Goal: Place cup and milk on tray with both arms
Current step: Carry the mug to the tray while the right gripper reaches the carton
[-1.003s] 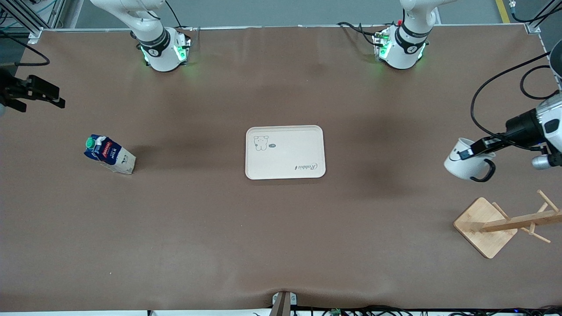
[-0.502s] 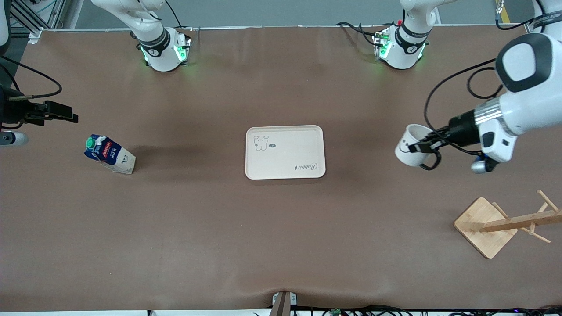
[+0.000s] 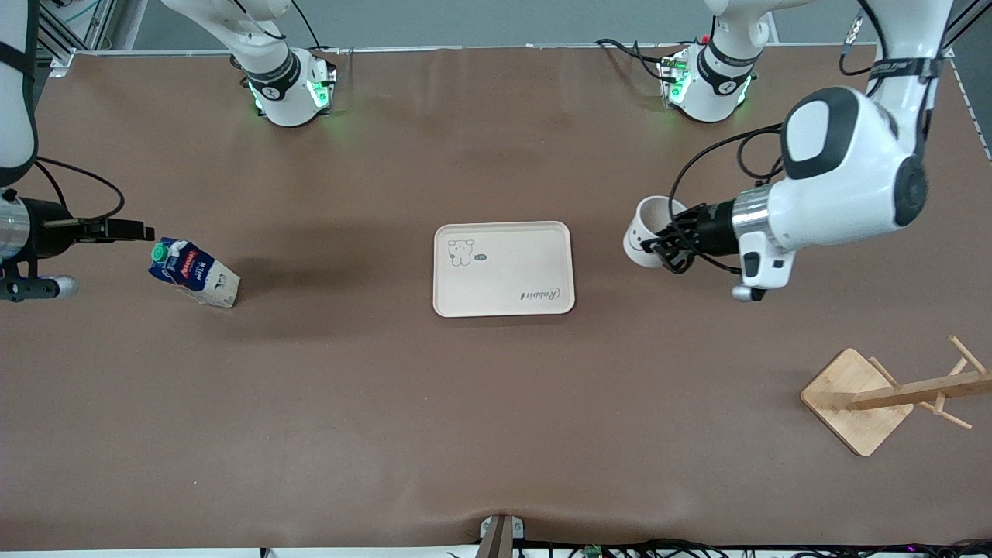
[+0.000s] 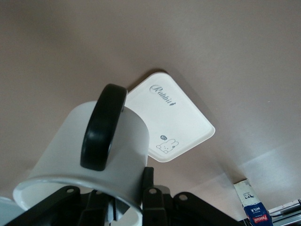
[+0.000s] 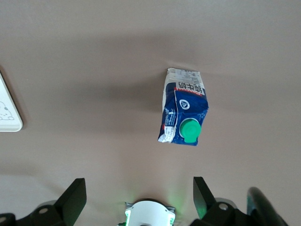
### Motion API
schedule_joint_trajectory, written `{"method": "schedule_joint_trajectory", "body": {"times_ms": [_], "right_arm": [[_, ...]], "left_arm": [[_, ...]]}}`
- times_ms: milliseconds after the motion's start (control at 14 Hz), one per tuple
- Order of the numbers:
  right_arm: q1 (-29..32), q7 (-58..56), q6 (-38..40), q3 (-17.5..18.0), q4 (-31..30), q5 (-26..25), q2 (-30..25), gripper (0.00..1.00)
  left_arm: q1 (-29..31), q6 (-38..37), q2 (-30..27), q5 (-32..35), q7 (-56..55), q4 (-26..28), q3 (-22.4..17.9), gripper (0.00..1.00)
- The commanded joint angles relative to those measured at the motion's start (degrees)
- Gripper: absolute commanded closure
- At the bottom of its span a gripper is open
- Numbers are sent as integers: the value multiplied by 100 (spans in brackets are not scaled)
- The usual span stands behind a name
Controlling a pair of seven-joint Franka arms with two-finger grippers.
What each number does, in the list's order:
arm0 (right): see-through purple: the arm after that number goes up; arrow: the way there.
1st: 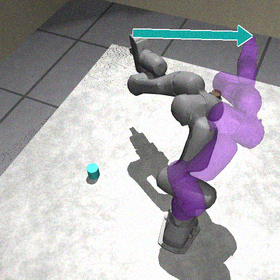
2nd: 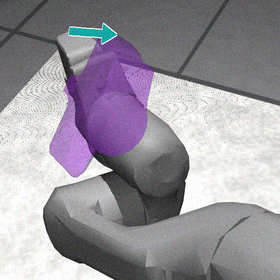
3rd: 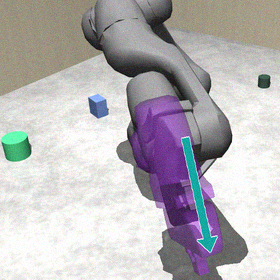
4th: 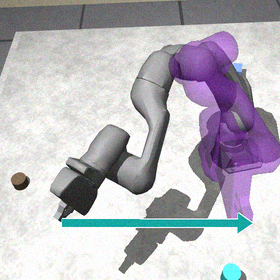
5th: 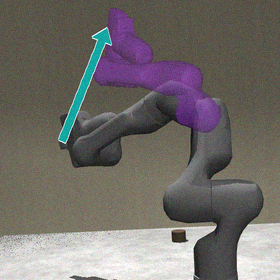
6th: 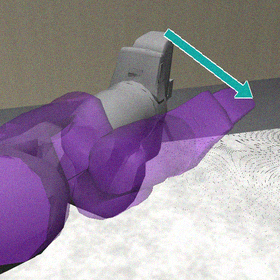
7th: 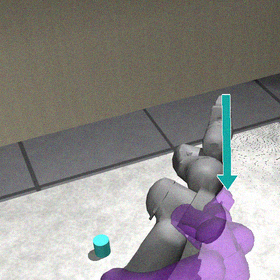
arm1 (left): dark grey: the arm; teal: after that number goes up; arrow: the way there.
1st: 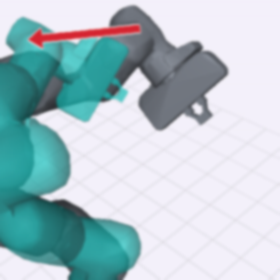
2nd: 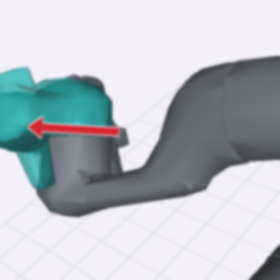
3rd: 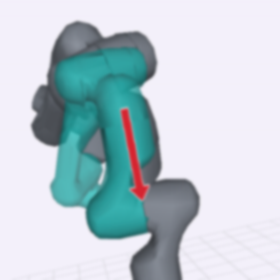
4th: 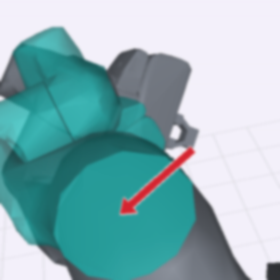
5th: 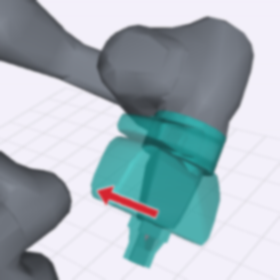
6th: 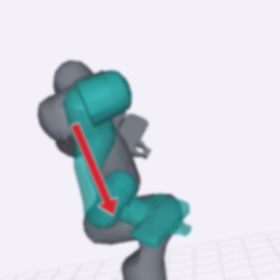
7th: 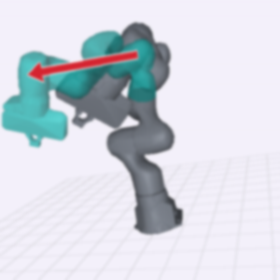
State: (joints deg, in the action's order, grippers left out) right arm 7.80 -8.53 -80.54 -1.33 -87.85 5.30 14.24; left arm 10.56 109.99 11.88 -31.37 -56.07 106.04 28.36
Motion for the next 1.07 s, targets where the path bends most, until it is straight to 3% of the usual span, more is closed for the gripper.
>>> {"method": "schedule_joint_trajectory", "body": {"times_ms": [0, 215, 430, 860, 1003], "right_arm": [[99, -35, 153, 54, 207, 86, 61, 0], [117, 227, 538, 63, 276, 147, 114, 0], [100, 729, 557, 72, 496, 156, 105, 0], [161, 747, 504, 72, 462, 182, 220, 0], [161, 756, 112, 63, 261, 103, 220, 0]], "left_arm": [[-167, 162, 454, -333, -473, -232, 20, 100], [-379, 479, 910, -387, -1009, -232, 20, 100], [-562, 839, 1316, -896, -1406, -233, 20, 100], [-1187, 1875, 1641, -844, -1942, -206, -6, 100], [-1319, 2148, 1790, -844, -2013, -189, -6, 100]]}}
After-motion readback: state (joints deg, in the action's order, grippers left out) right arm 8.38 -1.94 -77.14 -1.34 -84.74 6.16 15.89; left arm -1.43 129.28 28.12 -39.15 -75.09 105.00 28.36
